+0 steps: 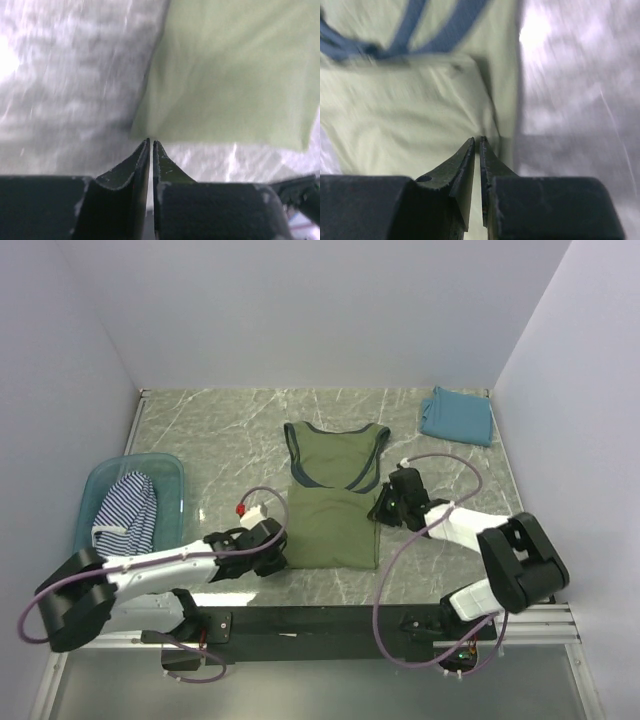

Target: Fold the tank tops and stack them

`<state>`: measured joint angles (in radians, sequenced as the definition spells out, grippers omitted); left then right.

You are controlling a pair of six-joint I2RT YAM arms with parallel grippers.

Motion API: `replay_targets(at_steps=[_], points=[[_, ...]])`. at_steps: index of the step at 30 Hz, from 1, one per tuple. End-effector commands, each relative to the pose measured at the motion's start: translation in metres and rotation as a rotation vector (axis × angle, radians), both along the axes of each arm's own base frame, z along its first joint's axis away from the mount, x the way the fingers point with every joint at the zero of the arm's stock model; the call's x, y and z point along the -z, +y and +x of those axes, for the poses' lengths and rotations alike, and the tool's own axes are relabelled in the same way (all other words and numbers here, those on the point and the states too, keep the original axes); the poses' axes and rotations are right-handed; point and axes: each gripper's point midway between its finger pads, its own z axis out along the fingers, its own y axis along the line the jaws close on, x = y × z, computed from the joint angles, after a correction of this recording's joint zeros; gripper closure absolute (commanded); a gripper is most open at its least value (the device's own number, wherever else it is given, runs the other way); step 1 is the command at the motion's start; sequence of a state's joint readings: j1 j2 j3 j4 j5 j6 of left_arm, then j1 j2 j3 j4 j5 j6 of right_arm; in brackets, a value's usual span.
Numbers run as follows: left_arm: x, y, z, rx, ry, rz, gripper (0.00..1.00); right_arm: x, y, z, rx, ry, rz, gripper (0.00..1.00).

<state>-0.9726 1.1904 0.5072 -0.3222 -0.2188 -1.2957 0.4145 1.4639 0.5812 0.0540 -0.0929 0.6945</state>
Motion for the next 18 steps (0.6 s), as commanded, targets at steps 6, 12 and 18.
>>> replay_targets(at_steps=[6,12,18], points=[[-0.088,0.027,0.043,-0.142,-0.192,0.003,0.68,-0.049,-0.007,-0.005,0.025,-0.079,-0.039,0.68],[-0.132,0.068,0.191,-0.298,-0.312,-0.046,0.66,-0.121,0.041,0.071,-0.063,-0.213,0.036,0.61],[-0.128,0.071,0.324,-0.269,-0.405,-0.077,0.58,-0.127,0.093,0.151,-0.149,-0.208,0.105,0.67]])
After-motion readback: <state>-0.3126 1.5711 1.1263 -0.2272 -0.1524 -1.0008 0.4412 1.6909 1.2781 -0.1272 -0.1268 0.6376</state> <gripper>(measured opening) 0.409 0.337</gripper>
